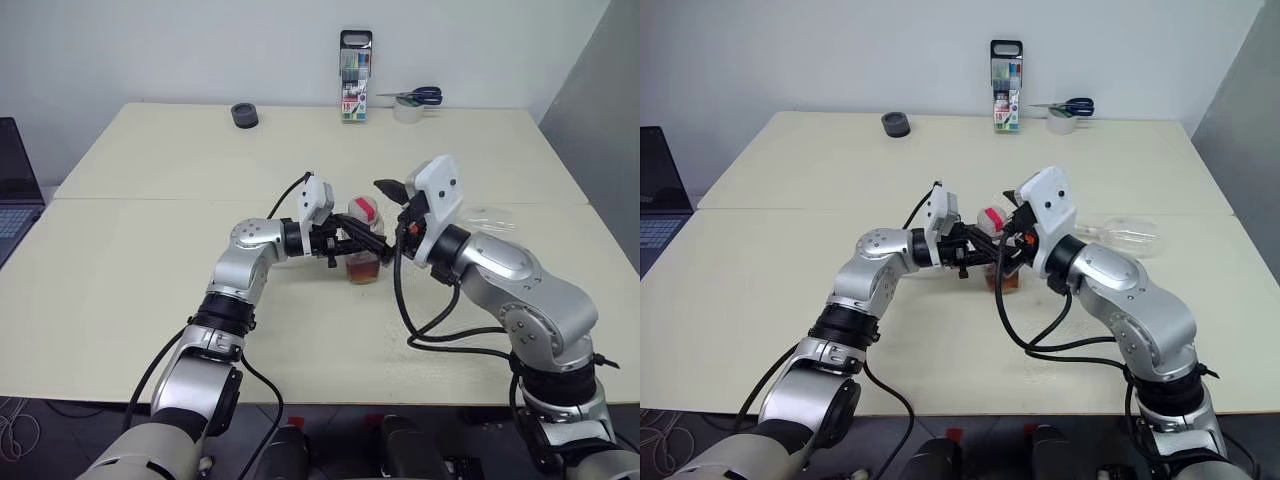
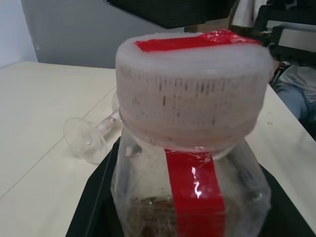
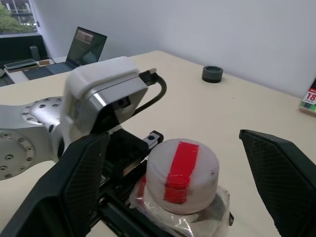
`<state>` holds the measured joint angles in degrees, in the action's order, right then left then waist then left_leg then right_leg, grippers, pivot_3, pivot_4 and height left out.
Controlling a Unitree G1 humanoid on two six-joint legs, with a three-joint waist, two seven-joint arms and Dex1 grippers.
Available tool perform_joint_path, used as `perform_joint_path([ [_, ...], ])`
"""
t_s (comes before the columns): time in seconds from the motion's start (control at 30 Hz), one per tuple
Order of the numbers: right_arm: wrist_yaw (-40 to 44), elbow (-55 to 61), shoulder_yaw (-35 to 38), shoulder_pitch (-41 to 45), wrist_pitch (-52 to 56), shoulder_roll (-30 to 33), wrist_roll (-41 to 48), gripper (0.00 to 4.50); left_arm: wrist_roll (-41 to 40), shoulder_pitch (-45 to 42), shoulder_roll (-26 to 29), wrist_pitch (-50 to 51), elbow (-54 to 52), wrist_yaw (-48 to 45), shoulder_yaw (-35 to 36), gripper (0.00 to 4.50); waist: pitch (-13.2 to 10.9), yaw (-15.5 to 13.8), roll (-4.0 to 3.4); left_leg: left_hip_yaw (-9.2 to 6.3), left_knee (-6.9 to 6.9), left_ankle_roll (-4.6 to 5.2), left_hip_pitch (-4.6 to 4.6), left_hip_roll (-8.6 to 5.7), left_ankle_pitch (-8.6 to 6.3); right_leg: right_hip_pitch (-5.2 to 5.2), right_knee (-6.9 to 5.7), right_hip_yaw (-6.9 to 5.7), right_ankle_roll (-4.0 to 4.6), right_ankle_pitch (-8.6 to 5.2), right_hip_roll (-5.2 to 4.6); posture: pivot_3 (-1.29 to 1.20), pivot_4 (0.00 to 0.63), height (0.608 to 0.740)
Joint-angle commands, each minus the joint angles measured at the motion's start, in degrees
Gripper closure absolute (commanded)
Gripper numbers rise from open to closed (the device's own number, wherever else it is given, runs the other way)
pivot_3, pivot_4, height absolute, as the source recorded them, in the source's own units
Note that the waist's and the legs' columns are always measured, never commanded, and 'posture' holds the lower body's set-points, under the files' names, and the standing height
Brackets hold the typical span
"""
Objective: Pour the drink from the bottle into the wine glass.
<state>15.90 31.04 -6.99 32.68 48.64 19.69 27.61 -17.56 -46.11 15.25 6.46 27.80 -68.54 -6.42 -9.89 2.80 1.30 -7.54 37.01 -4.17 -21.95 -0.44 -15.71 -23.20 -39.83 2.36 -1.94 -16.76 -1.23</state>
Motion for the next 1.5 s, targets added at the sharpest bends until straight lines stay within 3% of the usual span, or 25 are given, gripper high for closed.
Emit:
perform_joint_path([
  [0.03, -0.56, -0.13, -0.17, 0.94, -2.4, -1.02, -2.15, 0.0, -0.24, -2.29, -0.15, -2.03, -0.55, -0.68, 0.72, 2.7, 0.0, 0.03, 0.0, 0.0, 0.0, 0.0, 0.0, 0.0, 0.0, 0.0, 0.0, 0.0, 0.0, 0.0, 0.0, 0.0, 0.15, 0.74],
  [0.17, -0.13, -0.64, -0.86, 0.4, -3.18, -1.82, -3.57, 0.0, -0.06, -2.37, 0.23, -2.6, 0.18, -1.06, 0.8, 2.7, 0.0, 0.16, 0.0, 0.0, 0.0, 0.0, 0.0, 0.0, 0.0, 0.0, 0.0, 0.0, 0.0, 0.0, 0.0, 0.0, 0.15, 0.74],
  [0.2, -0.08, -0.73, -1.01, 0.33, -3.35, -1.96, -3.82, 0.18, -0.03, -2.4, 0.26, -2.68, 0.29, -1.14, 0.83, 2.7, 0.0, 0.16, 0.0, 0.0, 0.0, 0.0, 0.0, 0.0, 0.0, -0.01, 0.0, 0.0, 0.0, 0.0, 0.0, 0.0, 0.15, 0.74],
  [0.33, 0.36, -1.24, -1.27, 0.27, -4.46, -2.88, -5.01, 1.25, 0.32, -2.41, 0.63, -3.05, 0.7, -1.5, 0.79, 2.7, 0.0, 0.16, 0.0, 0.0, 0.0, 0.0, 0.0, 0.0, 0.0, -0.01, 0.0, 0.0, 0.0, 0.0, 0.0, 0.0, 0.15, 0.74],
  [0.47, 1.48, -1.61, -1.49, -0.07, -4.46, -3.13, -4.76, 2.72, 0.39, -2.31, 0.9, -3.16, 0.79, -1.74, 0.83, 2.7, 0.0, 0.2, 0.0, -0.01, 0.0, 0.0, 0.0, 0.0, 0.0, -0.01, 0.0, 0.0, 0.0, 0.0, 0.0, 0.0, 0.15, 0.74],
  [0.77, 4.03, -2.84, -2.13, -0.58, -4.93, -2.88, -4.56, 2.72, 0.35, -2.41, 0.94, -3.37, 0.58, -1.86, 1.03, 2.7, 0.0, 0.24, 0.0, -0.01, -0.01, 0.0, 0.0, 0.0, 0.0, -0.01, 0.0, 0.0, 0.0, 0.0, 0.0, 0.0, 0.15, 0.74],
  [0.87, 11.41, -4.9, -2.64, 0.22, -8.44, -0.41, -3.24, 2.72, 0.21, -2.65, 1.15, -3.31, 0.54, -2.77, 0.84, 2.7, 0.0, 0.25, 0.0, -0.01, 0.0, 0.0, 0.0, 0.0, 0.0, -0.01, 0.0, 0.0, 0.0, 0.0, 0.0, 0.0, 0.15, 0.74],
  [0.97, 30.9, -14.56, -3.86, 5.32, -15.46, 8.26, -2.38, 2.72, 0.12, -2.74, 1.47, -3.62, 0.42, -5.04, 0.36, 2.71, -0.06, 0.26, -0.02, 0.03, 0.02, 0.01, -0.01, -0.05, -0.01, 0.01, 0.02, 0.01, -0.01, 0.0, -0.01, 0.0, 0.15, 0.74],
  [1.03, 38.96, -20.21, -4.03, 9.06, -16.99, 11.28, -1.29, 2.73, 0.12, -2.87, 1.62, -3.78, 0.55, -6.02, 0.23, 2.71, -0.08, 0.4, -0.02, 0.08, 0.02, 0.02, 0.03, -0.05, -0.01, 0.02, 0.03, 0.02, -0.01, 0.01, -0.01, 0.0, 0.15, 0.74],
  [1.2, 44.72, -26.12, -2.32, 13.45, -16.3, 12.65, 0.27, 4.24, 0.28, -2.98, 1.45, -4.0, 0.77, -6.25, 0.67, 2.71, -0.09, 0.51, -0.01, 0.0, -0.03, 0.02, 0.04, 0.05, -0.01, 0.0, 0.03, -0.03, 0.01, 0.0, 0.08, 0.0, 0.15, 0.74],
  [1.3, 41.02, -23.7, 0.29, 11.92, -15.49, 11.38, 0.78, 4.13, 0.37, -2.86, 1.22, -4.07, 0.8, -5.42, 1.04, 2.71, -0.1, 0.48, -0.01, -0.01, -0.01, 0.01, -0.02, 0.01, 0.0, -0.01, 0.05, -0.02, 0.01, 0.0, -0.01, 0.0, 0.15, 0.74],
  [1.5, 31.33, -14.13, 9.24, 8.73, -11.01, 9.93, 5.75, 2.22, 1.4, -2.51, 1.21, -4.93, 1.17, -3.97, 1.19, 2.71, -0.12, 0.33, -0.03, -0.05, 0.02, 0.0, -0.08, -0.03, 0.0, -0.04, 0.04, -0.03, 0.01, 0.0, -0.07, 0.0, 0.15, 0.74],
])
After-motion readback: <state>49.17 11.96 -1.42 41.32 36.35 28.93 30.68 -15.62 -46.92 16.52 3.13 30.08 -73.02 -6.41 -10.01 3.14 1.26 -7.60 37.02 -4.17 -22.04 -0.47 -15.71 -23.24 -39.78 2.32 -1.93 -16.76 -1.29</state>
